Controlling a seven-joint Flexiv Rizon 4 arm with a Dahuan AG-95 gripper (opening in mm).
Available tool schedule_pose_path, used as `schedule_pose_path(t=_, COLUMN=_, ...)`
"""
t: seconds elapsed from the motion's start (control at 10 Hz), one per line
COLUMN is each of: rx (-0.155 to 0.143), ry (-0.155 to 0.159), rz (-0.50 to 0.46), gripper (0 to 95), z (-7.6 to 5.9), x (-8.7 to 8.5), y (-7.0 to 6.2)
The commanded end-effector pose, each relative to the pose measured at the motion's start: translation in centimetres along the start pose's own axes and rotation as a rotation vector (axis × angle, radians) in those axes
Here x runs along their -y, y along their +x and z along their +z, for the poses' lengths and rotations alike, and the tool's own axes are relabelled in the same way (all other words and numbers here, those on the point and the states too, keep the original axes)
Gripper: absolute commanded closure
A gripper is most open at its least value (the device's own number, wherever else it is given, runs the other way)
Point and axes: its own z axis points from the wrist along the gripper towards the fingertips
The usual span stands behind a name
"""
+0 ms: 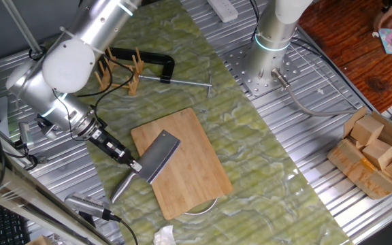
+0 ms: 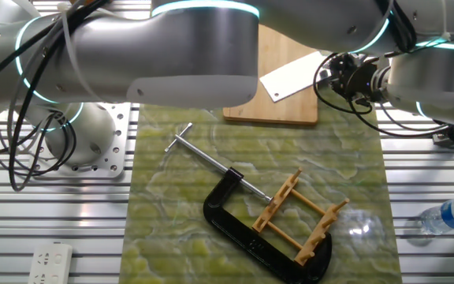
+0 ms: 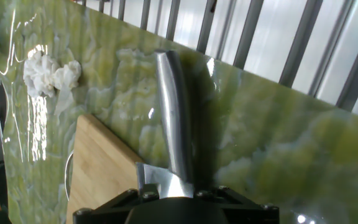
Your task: Put the knife on the knife rack
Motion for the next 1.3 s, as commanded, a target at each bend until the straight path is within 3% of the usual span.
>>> schedule_pose_path(t=0.1, rx=0.002, ry=0.014, rz=0.005, gripper=95.0, z=0.0, x=0.0, y=0.1)
schedule_pose_path(t=0.3, rx=0.001, ry=0.027, rz=0.006, gripper=95.0, z=-0.1, x=0.0, y=0.1)
schedule_pose_path(t=0.4, rx=0.001, ry=0.012, rz=0.023, gripper=95.0, z=-0.3, x=-0.3, y=0.2)
schedule_pose_path(t=0.6, rx=-0.012, ry=0.024, rz=0.035, gripper=95.0, z=-0.8, x=-0.8, y=0.2)
schedule_pose_path(t=1.2, rx=-0.033, ry=0.069, rz=0.04, gripper=95.0, z=-2.7, x=-2.2, y=1.1)
schedule_pose_path(t=1.3, rx=-0.038, ry=0.089, rz=0.038, gripper=95.0, z=-3.0, x=-2.5, y=1.3)
